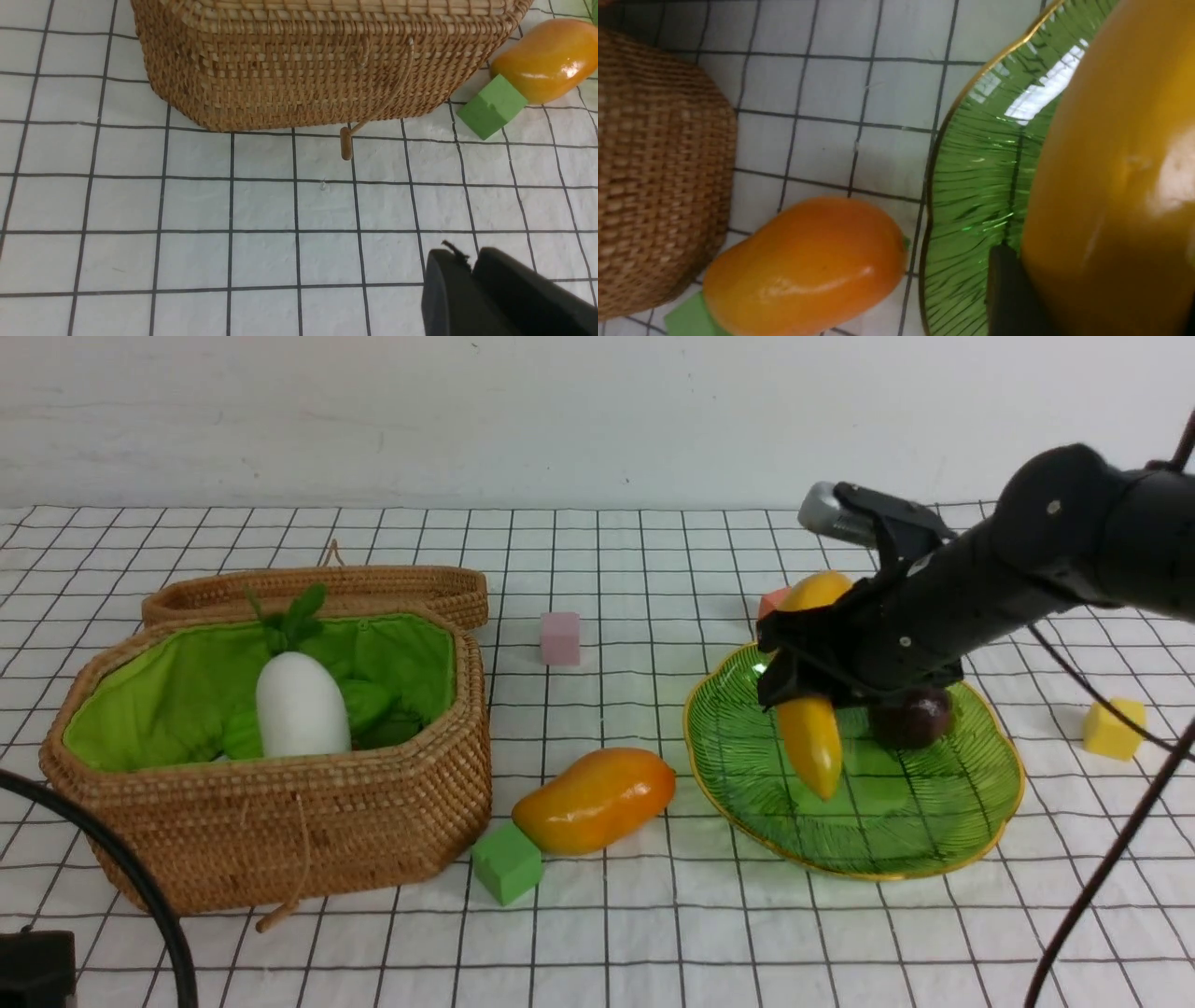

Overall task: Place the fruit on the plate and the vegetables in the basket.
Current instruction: Use the right arm to grab a banana and put it into the right plate, then use the right arm to grab a mango and put it into the right plate

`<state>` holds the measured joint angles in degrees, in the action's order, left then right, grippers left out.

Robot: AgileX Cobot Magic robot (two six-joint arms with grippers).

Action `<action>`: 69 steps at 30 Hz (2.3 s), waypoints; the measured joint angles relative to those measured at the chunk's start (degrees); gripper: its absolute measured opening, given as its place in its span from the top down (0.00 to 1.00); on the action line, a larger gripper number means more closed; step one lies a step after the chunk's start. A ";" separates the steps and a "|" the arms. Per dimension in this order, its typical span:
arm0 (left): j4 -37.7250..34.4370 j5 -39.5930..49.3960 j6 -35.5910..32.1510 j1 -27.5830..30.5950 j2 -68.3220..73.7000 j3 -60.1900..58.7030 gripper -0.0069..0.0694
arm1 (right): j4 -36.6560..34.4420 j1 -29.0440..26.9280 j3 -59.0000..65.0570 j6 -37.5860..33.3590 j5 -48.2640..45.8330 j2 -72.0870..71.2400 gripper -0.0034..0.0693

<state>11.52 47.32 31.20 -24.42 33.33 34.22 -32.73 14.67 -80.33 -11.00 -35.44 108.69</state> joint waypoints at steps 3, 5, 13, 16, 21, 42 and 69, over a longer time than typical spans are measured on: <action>0.00 0.00 0.00 0.00 0.00 0.00 0.81 | -0.08 0.00 0.00 -0.19 0.68 1.72 0.45; 0.00 0.00 0.00 0.00 0.00 0.00 0.80 | 0.19 0.00 0.00 -0.30 0.51 1.78 0.25; 0.00 0.32 0.00 0.00 0.00 0.00 0.80 | 3.29 1.23 -4.12 -11.18 -5.11 -1.32 0.03; -0.11 0.38 0.00 0.00 0.00 0.00 0.79 | 5.11 6.40 -8.37 -40.81 -8.59 -2.43 0.10; -0.11 0.38 0.00 0.00 0.00 0.00 0.79 | 5.61 14.86 -9.23 -70.14 -9.37 -1.70 0.24; -0.11 4.09 0.00 0.00 0.00 0.00 0.76 | 24.87 20.62 -10.01 -50.89 4.15 13.90 0.11; -0.11 2.27 0.00 0.00 0.00 0.00 0.73 | 21.18 -0.05 -5.52 -3.27 -9.81 3.46 0.14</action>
<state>11.41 49.59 31.20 -24.42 33.33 34.22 -11.55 14.62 -85.86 -14.27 -45.25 112.15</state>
